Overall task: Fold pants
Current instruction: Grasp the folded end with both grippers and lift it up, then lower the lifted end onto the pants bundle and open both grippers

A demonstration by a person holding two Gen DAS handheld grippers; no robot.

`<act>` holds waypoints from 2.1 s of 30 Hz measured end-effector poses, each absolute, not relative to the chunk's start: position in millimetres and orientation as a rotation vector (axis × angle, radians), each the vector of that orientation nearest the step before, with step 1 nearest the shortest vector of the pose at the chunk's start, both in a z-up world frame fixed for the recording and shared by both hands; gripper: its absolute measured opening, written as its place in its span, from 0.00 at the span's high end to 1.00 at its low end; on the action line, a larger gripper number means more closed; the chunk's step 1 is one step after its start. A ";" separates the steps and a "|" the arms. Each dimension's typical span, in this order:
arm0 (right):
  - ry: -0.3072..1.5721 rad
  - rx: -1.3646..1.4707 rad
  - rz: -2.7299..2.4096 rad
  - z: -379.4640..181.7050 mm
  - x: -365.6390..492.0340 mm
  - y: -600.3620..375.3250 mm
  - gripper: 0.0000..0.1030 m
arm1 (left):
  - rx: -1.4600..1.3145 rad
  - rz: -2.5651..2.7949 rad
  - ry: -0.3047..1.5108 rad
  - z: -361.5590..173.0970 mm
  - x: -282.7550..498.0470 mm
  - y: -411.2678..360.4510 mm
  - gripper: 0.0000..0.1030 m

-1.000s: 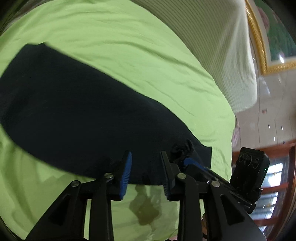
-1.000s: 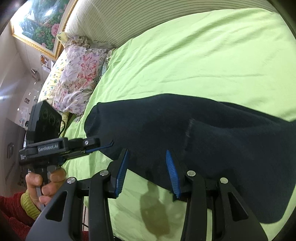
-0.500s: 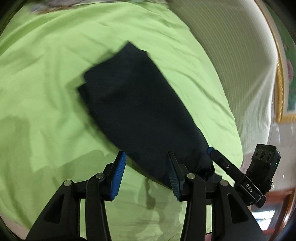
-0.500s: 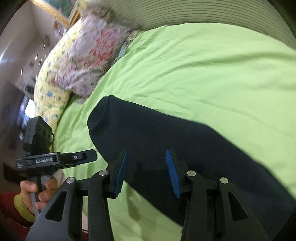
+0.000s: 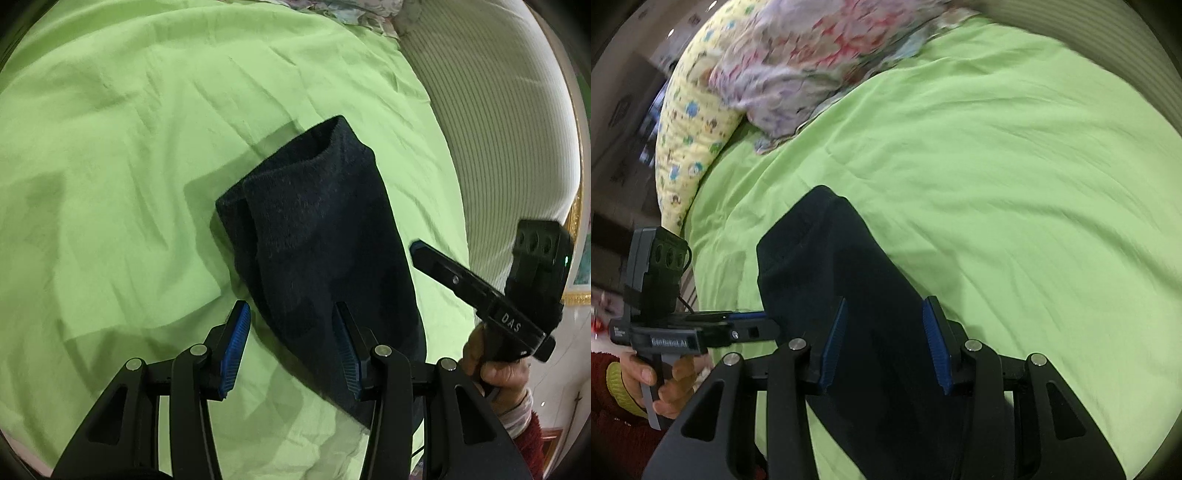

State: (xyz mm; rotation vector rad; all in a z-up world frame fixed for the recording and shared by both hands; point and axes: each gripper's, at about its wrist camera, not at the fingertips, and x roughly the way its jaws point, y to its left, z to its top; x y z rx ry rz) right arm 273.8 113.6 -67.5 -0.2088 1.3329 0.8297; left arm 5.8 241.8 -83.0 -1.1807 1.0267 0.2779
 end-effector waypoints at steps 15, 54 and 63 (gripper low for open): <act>1.428 -0.308 0.938 -103.0 295.1 165.2 0.66 | -1.180 0.272 1.041 -106.8 19.1 254.1 0.72; 0.906 0.272 0.583 41.0 159.7 -102.6 0.85 | -0.542 -0.346 0.981 58.3 97.4 35.4 0.88; 0.872 0.362 0.509 21.6 130.8 -143.1 0.85 | -0.412 -0.374 1.034 45.0 120.1 -18.2 0.88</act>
